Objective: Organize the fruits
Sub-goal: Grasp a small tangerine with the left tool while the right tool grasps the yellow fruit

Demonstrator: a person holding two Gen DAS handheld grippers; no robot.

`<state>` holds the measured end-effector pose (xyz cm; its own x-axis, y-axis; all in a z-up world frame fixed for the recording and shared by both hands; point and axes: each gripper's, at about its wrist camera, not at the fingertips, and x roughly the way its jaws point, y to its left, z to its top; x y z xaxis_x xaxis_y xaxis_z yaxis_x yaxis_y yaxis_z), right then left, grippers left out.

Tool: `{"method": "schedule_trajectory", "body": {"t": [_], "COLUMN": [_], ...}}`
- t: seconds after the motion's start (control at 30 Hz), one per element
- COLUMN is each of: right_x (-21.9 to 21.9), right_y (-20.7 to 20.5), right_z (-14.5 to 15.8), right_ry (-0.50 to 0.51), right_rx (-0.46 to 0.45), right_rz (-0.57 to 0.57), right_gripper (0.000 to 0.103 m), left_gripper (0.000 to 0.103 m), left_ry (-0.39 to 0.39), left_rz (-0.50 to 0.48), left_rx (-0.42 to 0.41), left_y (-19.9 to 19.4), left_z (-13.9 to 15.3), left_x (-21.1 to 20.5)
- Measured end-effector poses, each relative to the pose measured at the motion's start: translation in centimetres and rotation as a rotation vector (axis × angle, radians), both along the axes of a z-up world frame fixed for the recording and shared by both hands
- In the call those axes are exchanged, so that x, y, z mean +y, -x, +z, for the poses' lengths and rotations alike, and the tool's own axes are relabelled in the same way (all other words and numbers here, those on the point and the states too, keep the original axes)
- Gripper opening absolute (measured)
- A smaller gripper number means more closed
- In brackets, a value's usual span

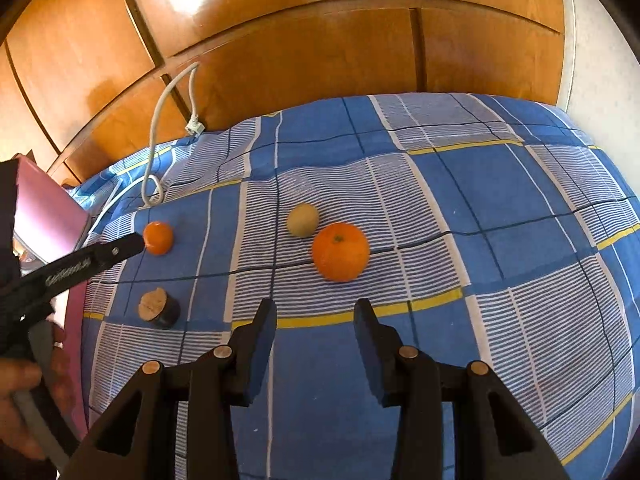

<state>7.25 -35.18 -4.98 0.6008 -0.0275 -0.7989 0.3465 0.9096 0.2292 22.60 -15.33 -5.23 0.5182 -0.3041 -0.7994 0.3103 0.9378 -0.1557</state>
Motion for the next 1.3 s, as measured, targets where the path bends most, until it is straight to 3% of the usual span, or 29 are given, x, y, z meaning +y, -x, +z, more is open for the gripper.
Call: {"method": "schedule_trajectory", "body": {"t": [0.17, 0.23, 0.37, 0.7, 0.97, 1.03, 1.17, 1.3], "right_x": [-0.9, -1.2, -1.6, -0.1, 0.6, 0.4, 0.3, 1.2], "right_y": [-0.2, -0.3, -1.0, -6.6, -10.5, -10.7, -10.4, -7.9], "right_z": [-0.1, 0.0, 0.4, 1.2, -1.7, -2.4, -2.0, 0.0], "right_ry": [0.003, 0.006, 0.008, 0.088, 0.173, 0.169, 0.16, 0.122], "right_rx": [0.002, -0.003, -0.012, -0.03, 0.079, 0.104, 0.087, 0.013], "right_rz": [-0.014, -0.017, -0.013, 0.129, 0.178, 0.184, 0.186, 0.24], "right_gripper": [0.041, 0.041, 0.041, 0.041, 0.04, 0.026, 0.025, 0.025], "left_gripper": [0.047, 0.031, 0.03, 0.031, 0.031, 0.031, 0.031, 0.031], "left_ry": [-0.015, -0.002, 0.059, 0.042, -0.004, -0.021, -0.014, 0.016], "left_rz": [0.009, 0.002, 0.002, 0.063, 0.053, 0.04, 0.011, 0.014], "left_rx": [0.019, 0.025, 0.029, -0.028, -0.018, -0.044, -0.086, -0.096], "left_y": [-2.2, -2.7, -2.9, 3.4, 8.2, 8.9, 9.2, 8.9], "left_z": [-1.2, -1.5, -1.4, 0.4, -1.0, -1.5, -1.8, -1.9], "left_x": [-0.8, -0.9, -0.1, 3.5, 4.2, 3.6, 2.9, 3.2]}}
